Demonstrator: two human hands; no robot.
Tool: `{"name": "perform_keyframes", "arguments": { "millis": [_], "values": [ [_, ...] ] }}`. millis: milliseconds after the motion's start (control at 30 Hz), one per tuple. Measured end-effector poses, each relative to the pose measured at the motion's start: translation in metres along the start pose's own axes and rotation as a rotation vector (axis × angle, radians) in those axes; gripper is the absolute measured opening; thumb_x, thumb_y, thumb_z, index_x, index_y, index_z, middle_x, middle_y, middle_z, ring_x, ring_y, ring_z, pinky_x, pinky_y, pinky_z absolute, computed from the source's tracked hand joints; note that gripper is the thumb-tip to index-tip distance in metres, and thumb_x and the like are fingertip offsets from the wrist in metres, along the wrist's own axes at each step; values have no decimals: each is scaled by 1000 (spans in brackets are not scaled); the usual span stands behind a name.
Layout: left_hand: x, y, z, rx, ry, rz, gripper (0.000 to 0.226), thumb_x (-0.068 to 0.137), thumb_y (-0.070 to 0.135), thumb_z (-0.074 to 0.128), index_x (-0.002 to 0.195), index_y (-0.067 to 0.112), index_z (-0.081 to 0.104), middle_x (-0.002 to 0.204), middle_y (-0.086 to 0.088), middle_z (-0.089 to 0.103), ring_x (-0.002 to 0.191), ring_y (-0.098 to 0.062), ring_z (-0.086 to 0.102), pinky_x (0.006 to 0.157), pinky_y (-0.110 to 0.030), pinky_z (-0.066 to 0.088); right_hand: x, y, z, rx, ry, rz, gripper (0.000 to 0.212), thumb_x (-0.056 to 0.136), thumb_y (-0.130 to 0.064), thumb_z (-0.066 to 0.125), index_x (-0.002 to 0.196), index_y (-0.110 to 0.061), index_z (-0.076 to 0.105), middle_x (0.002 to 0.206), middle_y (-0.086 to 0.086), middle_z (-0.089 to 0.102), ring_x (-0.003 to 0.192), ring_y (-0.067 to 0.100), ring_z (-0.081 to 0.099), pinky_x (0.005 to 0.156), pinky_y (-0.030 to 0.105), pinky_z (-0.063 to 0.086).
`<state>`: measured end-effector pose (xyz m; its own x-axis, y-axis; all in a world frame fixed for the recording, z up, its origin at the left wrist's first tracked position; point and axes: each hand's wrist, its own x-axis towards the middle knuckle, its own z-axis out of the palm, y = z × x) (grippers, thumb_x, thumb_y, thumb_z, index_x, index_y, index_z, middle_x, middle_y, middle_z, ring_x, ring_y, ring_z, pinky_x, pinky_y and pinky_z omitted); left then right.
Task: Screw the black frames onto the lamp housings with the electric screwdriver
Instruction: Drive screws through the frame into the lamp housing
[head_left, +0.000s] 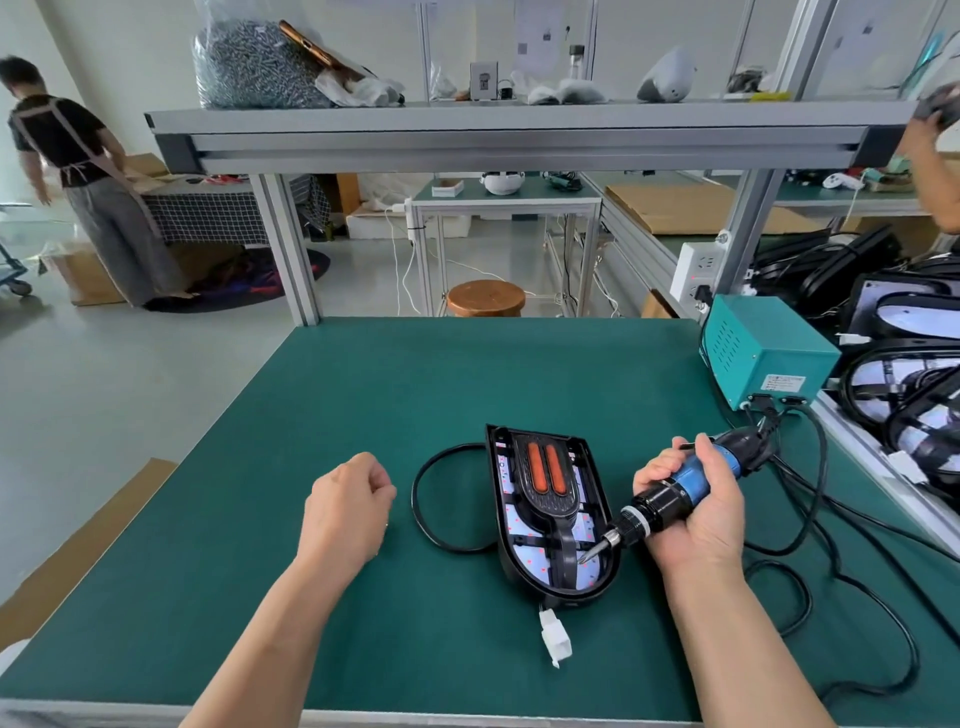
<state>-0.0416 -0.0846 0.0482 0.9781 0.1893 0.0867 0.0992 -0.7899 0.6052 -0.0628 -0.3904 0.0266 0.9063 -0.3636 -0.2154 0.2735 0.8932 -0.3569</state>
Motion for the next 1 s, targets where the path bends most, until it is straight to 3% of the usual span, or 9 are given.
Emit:
{"name": "perform_keyframes", "arguments": {
  "millis": [133, 233, 400, 567, 733, 1000],
  "values": [
    [-12, 36, 2, -229, 15, 127, 20, 85, 8, 69, 72, 22, 62, 65, 7, 63, 57, -6, 54, 50, -13, 41, 1, -1, -2, 41, 7, 7, 16, 94, -26, 65, 91, -12, 57, 70, -5, 51, 57, 6, 51, 55, 16, 47],
    [-27, 68, 5, -403, -22, 247, 20, 81, 5, 74, 74, 21, 66, 68, 8, 65, 62, 2, 55, 61, -7, 42, 2, -3, -1, 89, 11, 13, 17, 95, -26, 65, 89, -12, 57, 71, -4, 51, 56, 6, 51, 53, 16, 48],
    [-53, 97, 21, -463, -204, 387, 24, 82, -2, 71, 77, 22, 69, 76, 17, 67, 68, 1, 58, 67, -8, 45, 5, -6, 1, 207, 29, 4, 23, 95, -33, 65, 87, -14, 55, 70, -5, 53, 57, 6, 51, 59, 15, 46],
    [-69, 102, 39, -431, -216, 411, 30, 82, 2, 71, 76, 31, 69, 79, 23, 67, 79, -1, 61, 69, -8, 41, 7, -8, 2, 257, 43, -29, 28, 94, -39, 65, 87, -14, 54, 70, -4, 56, 58, 8, 53, 67, 16, 44],
    [-76, 101, 46, -440, -197, 379, 32, 81, 6, 74, 74, 37, 68, 78, 19, 67, 87, -8, 62, 81, -25, 49, 9, -9, 1, 260, 39, -25, 29, 93, -40, 66, 85, -15, 54, 70, -4, 55, 56, 8, 54, 61, 17, 47],
    [-79, 105, 48, -446, -210, 397, 34, 80, 7, 74, 73, 39, 66, 79, 23, 67, 83, -2, 62, 76, -15, 44, 11, -7, 0, 247, 50, -36, 28, 91, -38, 68, 87, -14, 54, 68, -3, 56, 53, 9, 54, 57, 18, 48]
  ]
}}
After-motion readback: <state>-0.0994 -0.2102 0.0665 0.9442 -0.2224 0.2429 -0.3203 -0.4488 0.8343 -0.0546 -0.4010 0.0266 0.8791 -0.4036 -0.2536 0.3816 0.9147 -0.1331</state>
